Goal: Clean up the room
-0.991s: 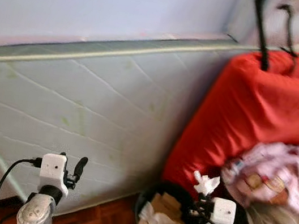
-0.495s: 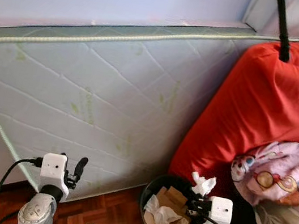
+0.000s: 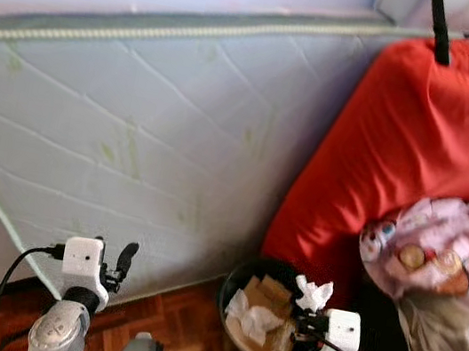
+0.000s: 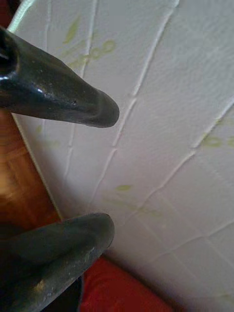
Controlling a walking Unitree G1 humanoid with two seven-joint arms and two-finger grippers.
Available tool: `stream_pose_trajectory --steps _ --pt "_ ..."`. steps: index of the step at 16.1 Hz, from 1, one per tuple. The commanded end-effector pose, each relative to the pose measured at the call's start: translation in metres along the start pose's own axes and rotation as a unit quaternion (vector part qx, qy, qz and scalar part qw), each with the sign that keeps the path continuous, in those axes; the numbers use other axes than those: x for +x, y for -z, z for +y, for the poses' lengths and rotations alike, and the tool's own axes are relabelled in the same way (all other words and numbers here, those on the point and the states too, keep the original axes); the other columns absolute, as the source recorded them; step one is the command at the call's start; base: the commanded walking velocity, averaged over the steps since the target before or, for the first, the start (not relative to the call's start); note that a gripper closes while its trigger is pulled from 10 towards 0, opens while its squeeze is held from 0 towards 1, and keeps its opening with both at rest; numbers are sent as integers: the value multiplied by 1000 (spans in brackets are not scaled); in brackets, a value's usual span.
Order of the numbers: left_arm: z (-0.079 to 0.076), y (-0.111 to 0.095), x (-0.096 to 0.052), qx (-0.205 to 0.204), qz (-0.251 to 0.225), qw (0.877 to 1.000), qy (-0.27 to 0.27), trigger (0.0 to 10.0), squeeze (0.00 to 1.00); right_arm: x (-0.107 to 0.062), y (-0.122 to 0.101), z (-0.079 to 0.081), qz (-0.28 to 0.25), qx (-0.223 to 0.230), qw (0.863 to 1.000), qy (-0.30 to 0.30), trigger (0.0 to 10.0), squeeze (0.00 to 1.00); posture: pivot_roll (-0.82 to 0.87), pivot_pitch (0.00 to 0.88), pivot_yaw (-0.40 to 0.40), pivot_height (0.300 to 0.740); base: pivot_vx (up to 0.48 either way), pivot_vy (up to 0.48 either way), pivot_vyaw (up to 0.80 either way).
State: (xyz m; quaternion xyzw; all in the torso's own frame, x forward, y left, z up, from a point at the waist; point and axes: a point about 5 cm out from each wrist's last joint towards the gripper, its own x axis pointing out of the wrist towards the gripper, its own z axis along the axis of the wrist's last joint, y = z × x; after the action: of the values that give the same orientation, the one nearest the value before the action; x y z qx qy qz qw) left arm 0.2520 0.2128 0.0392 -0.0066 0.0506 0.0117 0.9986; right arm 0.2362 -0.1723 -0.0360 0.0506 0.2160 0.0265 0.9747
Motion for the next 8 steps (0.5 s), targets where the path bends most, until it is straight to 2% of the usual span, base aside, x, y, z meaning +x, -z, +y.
stream_pose_trajectory --steps 1,3,6,8 --pt "1 -2 0 -5 0 1000 -2 10000 0 2 0 -8 15 28 999 22 10000 0 46 162 -32 625 0 0 0" --pt "1 -5 0 -11 -4 1000 -7 10000 0 8 -6 -8 26 31 999 22 10000 0 54 194 -42 625 0 0 0" --pt "-4 -10 -7 -17 -10 1000 -7 10000 0 22 -21 -2 52 41 998 -9 10000 0 74 231 -53 625 0 0 0" --pt "-7 -12 -11 -19 -9 1000 -7 10000 0 31 -34 1 66 22 998 -6 10000 0 95 268 -63 625 0 0 0"
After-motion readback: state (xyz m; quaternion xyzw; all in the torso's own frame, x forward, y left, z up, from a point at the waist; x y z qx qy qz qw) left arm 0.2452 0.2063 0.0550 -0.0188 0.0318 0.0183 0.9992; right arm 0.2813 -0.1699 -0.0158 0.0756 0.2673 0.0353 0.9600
